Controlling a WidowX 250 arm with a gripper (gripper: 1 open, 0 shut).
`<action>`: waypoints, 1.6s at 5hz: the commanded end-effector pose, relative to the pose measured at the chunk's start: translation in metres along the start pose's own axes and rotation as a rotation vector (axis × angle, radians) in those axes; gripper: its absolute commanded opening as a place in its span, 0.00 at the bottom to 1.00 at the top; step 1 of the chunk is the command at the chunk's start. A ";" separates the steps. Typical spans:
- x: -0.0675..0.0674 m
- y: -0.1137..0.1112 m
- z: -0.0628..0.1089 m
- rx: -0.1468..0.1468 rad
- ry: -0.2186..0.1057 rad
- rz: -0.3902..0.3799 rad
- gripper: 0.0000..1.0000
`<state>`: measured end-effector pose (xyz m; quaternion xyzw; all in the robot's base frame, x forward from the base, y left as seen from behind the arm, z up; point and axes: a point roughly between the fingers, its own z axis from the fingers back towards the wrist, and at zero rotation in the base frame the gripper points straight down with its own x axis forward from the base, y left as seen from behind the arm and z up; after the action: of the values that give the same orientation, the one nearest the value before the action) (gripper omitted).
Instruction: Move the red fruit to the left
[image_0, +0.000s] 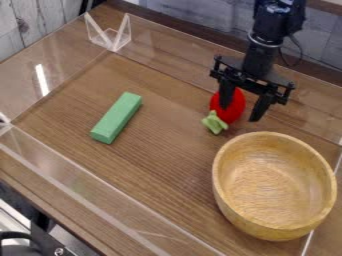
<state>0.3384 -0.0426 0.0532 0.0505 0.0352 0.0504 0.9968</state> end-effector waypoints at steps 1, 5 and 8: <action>0.011 0.001 0.034 -0.018 -0.118 0.020 0.00; 0.024 0.010 0.032 -0.027 -0.161 -0.045 0.00; 0.029 0.008 0.024 -0.036 -0.148 -0.085 0.00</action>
<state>0.3557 -0.0361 0.0570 0.0363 -0.0032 -0.0005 0.9993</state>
